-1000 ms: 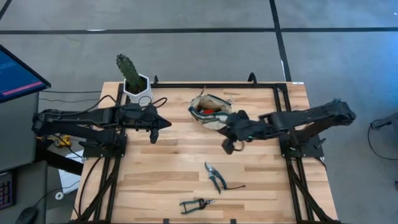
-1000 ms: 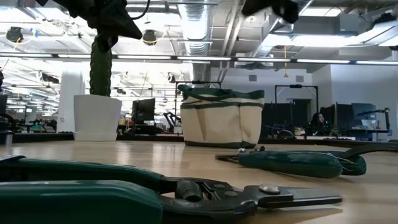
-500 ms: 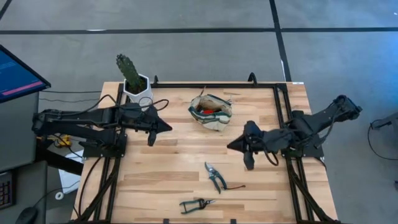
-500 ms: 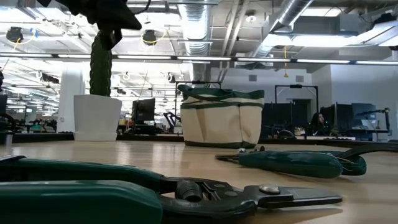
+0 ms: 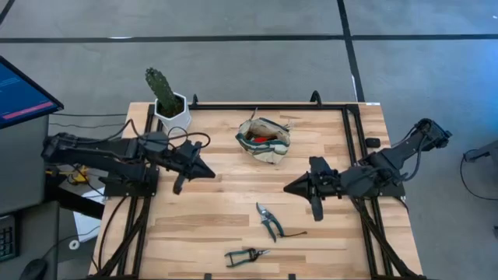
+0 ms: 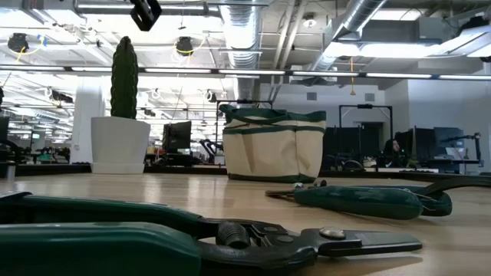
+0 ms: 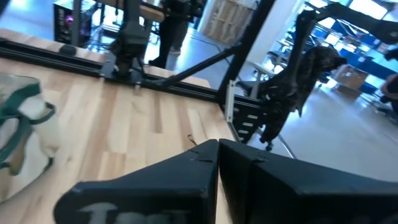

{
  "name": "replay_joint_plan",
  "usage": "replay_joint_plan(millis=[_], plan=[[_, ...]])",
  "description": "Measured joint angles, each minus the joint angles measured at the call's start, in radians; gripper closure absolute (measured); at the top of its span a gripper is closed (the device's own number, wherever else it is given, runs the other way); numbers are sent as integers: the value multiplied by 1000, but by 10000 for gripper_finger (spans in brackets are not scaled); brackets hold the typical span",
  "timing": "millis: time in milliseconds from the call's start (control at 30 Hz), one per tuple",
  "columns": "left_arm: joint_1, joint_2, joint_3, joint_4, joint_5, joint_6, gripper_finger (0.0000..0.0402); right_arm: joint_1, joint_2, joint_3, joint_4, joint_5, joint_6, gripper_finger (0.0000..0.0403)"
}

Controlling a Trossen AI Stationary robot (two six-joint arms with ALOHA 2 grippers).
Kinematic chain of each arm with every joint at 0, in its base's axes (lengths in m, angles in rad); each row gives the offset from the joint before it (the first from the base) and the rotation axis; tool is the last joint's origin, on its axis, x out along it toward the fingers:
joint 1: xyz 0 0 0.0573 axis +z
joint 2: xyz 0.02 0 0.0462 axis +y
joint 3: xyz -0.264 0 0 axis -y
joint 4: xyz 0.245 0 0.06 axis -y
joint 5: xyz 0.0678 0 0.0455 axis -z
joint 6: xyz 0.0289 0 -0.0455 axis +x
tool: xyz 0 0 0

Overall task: Pick & Place Garden tools in Gardening bag
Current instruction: Put the shear scissor into the side pocket of the gardening bag

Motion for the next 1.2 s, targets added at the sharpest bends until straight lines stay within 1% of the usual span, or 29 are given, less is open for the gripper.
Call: replay_joint_plan(millis=[233, 333, 533, 767, 867, 1067, 1200], plan=[[-58, 0, 0, 2, 0, 1, 400, 0, 0, 0, 34, 3, 6, 403], [-79, 0, 0, 2, -2, 1, 400, 0, 4, 0, 34, 3, 57, 403], [-123, 0, 0, 3, -2, 1, 400, 6, 76, 0, 33, 4, 144, 403], [-180, 0, 0, 11, -14, -7, 400, 6, 196, 0, 31, 3, 314, 403], [-224, 0, 0, 15, -75, -12, 400, 12, 233, 0, 29, 2, 330, 403], [-313, 0, 0, 14, -266, -69, 400, 31, 275, 1, 29, 0, 333, 403], [-366, 0, 0, 14, -337, -93, 400, 46, 277, 2, -31, 2, 393, 403]])
